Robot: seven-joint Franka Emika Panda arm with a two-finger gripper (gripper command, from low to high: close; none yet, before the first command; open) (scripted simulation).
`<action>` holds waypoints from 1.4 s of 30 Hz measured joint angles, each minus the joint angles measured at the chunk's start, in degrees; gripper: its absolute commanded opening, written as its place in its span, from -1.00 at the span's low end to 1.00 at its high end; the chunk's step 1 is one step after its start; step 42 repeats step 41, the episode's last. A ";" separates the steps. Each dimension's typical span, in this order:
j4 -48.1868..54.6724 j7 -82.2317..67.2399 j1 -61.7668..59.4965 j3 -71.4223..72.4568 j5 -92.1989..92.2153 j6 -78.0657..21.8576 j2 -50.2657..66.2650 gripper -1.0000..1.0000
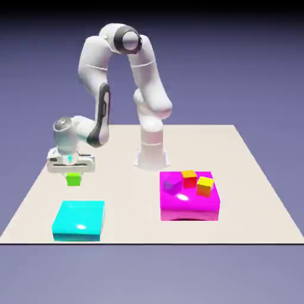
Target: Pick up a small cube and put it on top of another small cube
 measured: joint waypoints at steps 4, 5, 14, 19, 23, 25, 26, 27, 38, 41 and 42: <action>0.36 8.24 8.95 -0.07 3.80 -3.64 -3.00 -1.00; 0.45 10.30 11.05 -0.08 4.75 -4.55 -3.74 -1.00; 1.26 28.90 29.76 -0.37 13.30 -12.72 -10.45 -1.00; 1.72 39.25 39.47 -0.46 18.04 -17.26 -14.18 -1.00; 2.08 47.54 47.77 -0.55 21.82 -20.89 -17.17 -1.00; 2.26 51.69 51.93 -0.59 23.70 -22.70 -18.66 -1.00; 2.35 53.77 54.01 -0.61 24.64 -23.61 -19.40 -1.00; 2.44 55.84 56.08 -0.64 25.58 -24.52 -20.15 -1.00; -2.32 65.27 66.64 0.01 31.07 -16.71 -16.79 1.00; -1.26 65.49 66.50 -0.14 30.69 -19.21 -18.21 1.00; -1.26 65.49 66.50 -0.14 30.69 -19.21 -18.21 1.00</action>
